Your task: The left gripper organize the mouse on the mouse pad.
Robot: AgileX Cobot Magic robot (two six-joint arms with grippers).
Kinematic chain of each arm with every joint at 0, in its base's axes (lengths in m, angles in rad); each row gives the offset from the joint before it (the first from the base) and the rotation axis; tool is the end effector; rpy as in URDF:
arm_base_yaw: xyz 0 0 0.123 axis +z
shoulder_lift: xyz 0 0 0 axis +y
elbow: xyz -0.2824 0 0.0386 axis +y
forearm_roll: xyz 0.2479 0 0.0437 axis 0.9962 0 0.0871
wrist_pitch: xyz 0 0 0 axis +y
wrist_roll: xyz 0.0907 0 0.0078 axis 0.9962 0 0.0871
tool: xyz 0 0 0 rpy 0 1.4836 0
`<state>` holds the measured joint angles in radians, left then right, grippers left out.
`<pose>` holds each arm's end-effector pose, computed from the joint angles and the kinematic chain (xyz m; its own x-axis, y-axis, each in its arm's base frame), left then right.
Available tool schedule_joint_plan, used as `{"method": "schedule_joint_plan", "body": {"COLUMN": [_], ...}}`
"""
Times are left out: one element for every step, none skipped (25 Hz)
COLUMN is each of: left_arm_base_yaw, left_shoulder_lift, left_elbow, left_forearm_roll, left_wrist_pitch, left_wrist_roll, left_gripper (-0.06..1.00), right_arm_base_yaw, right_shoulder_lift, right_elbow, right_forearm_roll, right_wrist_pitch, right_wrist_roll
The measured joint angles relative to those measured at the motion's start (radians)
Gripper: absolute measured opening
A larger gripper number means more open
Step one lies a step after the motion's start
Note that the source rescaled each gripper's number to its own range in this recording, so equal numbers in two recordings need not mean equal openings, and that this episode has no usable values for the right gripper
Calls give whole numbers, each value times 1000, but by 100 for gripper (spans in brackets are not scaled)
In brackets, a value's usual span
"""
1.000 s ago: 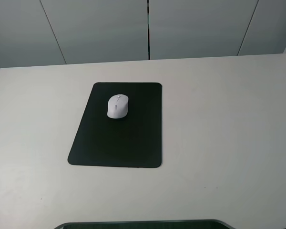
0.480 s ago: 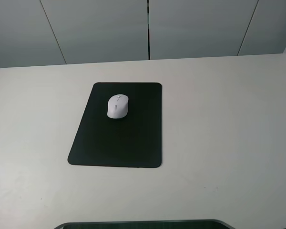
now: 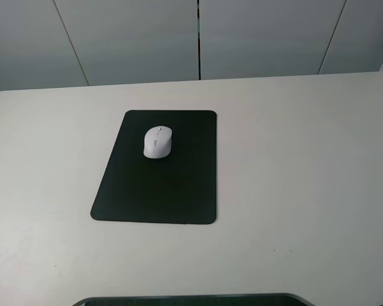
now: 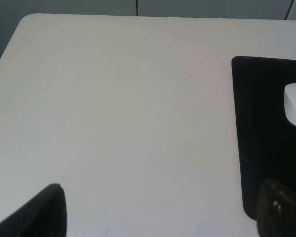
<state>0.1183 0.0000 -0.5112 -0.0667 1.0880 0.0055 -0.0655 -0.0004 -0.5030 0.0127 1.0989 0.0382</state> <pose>-0.0067 -0.0062 0.2782 -0.4644 -0.0808 -0.8820 -0.0779 0.9957 -0.0502 -0.0068 0.0015 0.2749 -0.4827 0.0757 -0.8725 0.0769 0.9961 0.0439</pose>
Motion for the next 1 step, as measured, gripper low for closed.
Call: {"method": "schedule_joint_plan", "body": {"left_arm_base_yaw": [0], "left_shoulder_lift": [0], "left_elbow": [0], "left_forearm_roll": [0], "left_wrist_pitch": [0], "left_wrist_roll": [0], "left_gripper": [95], "right_arm_base_yaw": [0], "right_shoulder_lift": [0], "right_elbow": [0], "right_forearm_roll": [0], "right_wrist_pitch": [0], "right_wrist_roll": [0]}}
